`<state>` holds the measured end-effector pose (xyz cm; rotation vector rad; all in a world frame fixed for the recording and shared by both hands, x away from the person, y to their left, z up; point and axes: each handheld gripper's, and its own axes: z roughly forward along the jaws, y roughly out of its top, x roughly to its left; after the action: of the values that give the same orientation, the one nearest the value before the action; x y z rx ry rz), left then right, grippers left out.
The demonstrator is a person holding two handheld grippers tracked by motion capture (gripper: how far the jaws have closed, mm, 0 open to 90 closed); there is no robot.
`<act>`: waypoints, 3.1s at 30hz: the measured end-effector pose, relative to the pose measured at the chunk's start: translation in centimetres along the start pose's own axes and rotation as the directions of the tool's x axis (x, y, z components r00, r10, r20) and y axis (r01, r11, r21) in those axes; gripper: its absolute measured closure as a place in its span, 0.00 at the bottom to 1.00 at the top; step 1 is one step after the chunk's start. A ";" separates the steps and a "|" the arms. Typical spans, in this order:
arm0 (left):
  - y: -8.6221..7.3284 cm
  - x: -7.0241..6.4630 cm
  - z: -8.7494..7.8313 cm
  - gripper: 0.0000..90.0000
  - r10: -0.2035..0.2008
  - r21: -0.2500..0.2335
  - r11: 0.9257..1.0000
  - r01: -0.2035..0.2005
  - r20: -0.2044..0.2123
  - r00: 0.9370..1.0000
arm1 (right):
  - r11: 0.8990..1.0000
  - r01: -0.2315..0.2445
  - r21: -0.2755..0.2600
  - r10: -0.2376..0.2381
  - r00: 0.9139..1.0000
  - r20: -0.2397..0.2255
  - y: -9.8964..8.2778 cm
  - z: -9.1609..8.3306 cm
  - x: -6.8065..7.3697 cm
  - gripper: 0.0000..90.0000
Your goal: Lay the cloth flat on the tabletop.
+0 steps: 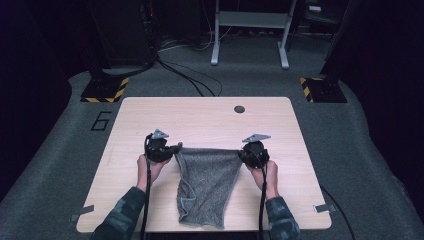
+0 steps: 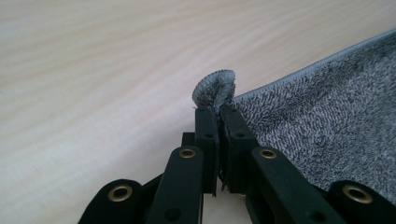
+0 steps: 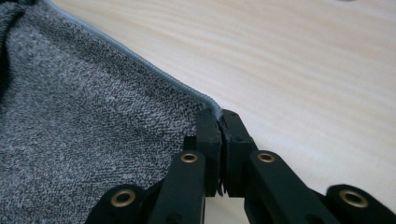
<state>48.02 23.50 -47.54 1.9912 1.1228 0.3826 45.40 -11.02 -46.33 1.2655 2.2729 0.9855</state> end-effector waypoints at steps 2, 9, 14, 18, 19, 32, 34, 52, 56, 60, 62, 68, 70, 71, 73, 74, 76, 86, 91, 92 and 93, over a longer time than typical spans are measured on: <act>1.4 0.5 0.4 0.96 0.016 -0.015 1.000 -0.016 -0.030 0.999 | 1.000 0.013 -0.008 -0.013 1.000 0.028 1.8 0.7 -0.6 0.97; 12.8 0.7 -6.3 0.96 0.133 -0.257 0.950 -0.176 -0.173 0.976 | 0.982 0.114 -0.152 -0.087 0.981 0.174 13.7 -4.2 -2.0 0.97; 13.3 -2.3 -11.5 0.95 0.298 -0.342 0.868 -0.360 -0.220 0.929 | 0.932 0.224 -0.286 -0.171 0.965 0.200 15.2 -10.1 0.0 0.97; 5.8 -3.8 -9.0 0.93 0.379 -0.270 0.876 -0.399 -0.126 0.917 | 0.931 0.252 -0.264 -0.217 0.964 0.153 8.8 -9.2 1.4 0.97; 4.1 -4.1 -8.2 0.92 0.385 -0.245 0.884 -0.399 -0.102 0.917 | 0.944 0.248 -0.219 -0.225 0.966 0.126 6.0 -7.8 1.8 0.96; -10.4 -6.1 -6.2 0.48 0.267 -0.100 0.962 -0.253 0.181 0.946 | 0.992 0.121 0.018 -0.118 0.986 -0.117 -8.9 -4.5 3.0 0.67; -10.2 -5.4 -7.0 0.42 0.259 -0.118 0.963 -0.242 0.164 0.952 | 0.994 0.113 -0.007 -0.113 0.986 -0.124 -8.3 -5.4 2.6 0.61; -6.8 -3.1 -1.6 0.46 0.178 0.049 0.981 -0.186 0.137 0.974 | 0.994 0.101 0.034 -0.100 0.995 -0.021 -2.7 1.4 3.0 0.58; -6.4 -4.1 -0.7 0.48 0.207 0.077 0.973 -0.218 0.123 0.971 | 0.992 0.107 0.065 -0.107 0.994 -0.003 -2.9 2.5 3.3 0.66; -6.1 -5.1 0.1 0.51 0.213 0.103 0.969 -0.223 0.100 0.972 | 0.989 0.122 0.087 -0.123 0.992 0.003 -3.6 2.9 3.4 0.76; -5.9 -5.2 0.2 0.56 0.220 0.102 0.968 -0.229 0.096 0.971 | 0.990 0.121 0.077 -0.121 0.993 -0.001 -3.9 3.0 3.6 0.82; -5.5 -4.4 -0.1 0.52 0.141 0.062 0.987 -0.150 0.132 0.981 | 0.989 0.132 0.072 -0.133 0.991 0.001 -4.0 3.0 3.8 0.90; -5.3 -3.7 -0.2 0.52 0.116 0.059 0.991 -0.124 0.118 0.986 | 0.989 0.133 0.069 -0.133 0.991 0.004 -4.0 3.0 3.7 0.90; -5.1 -3.3 -0.2 0.52 0.112 0.060 0.991 -0.119 0.112 0.987 | 0.989 0.129 0.070 -0.130 0.992 0.004 -4.0 3.0 3.7 0.90; -4.7 -3.1 0.1 0.53 0.103 0.063 0.992 -0.109 0.091 0.990 | 0.989 0.129 0.069 -0.130 0.992 0.005 -4.0 3.0 3.7 0.90; -4.6 -3.0 0.1 0.53 0.102 0.061 0.992 -0.107 0.087 0.991 | 0.989 0.132 0.069 -0.133 0.991 0.009 -4.1 2.9 3.7 0.90; -4.4 -2.9 0.5 0.55 0.109 0.083 0.990 -0.113 0.058 0.992 | 0.990 0.124 0.074 -0.125 0.992 0.010 -4.1 2.9 3.8 0.90; -4.3 -4.2 2.0 0.84 0.151 0.108 0.982 -0.155 0.049 0.987 | 0.988 0.142 0.061 -0.144 0.989 0.021 -4.3 2.8 3.9 0.94; -4.0 -5.2 2.1 0.98 0.215 0.141 0.966 -0.216 0.025 0.976 | 0.989 0.135 0.063 -0.137 0.990 0.039 -4.5 2.7 4.0 0.95; -4.0 -5.2 2.0 0.99 0.226 0.148 0.963 -0.225 0.013 0.974 | 0.987 0.142 0.070 -0.145 0.988 0.042 -4.5 2.6 3.9 0.96; -4.1 -5.1 2.0 0.99 0.223 0.138 0.966 -0.221 -0.002 0.975 | 0.988 0.136 0.072 -0.140 0.989 0.049 -4.6 2.5 3.9 0.96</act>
<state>44.00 19.46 -51.34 2.2481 0.9603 0.4490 42.09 -8.32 -51.27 1.1295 2.3352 0.8213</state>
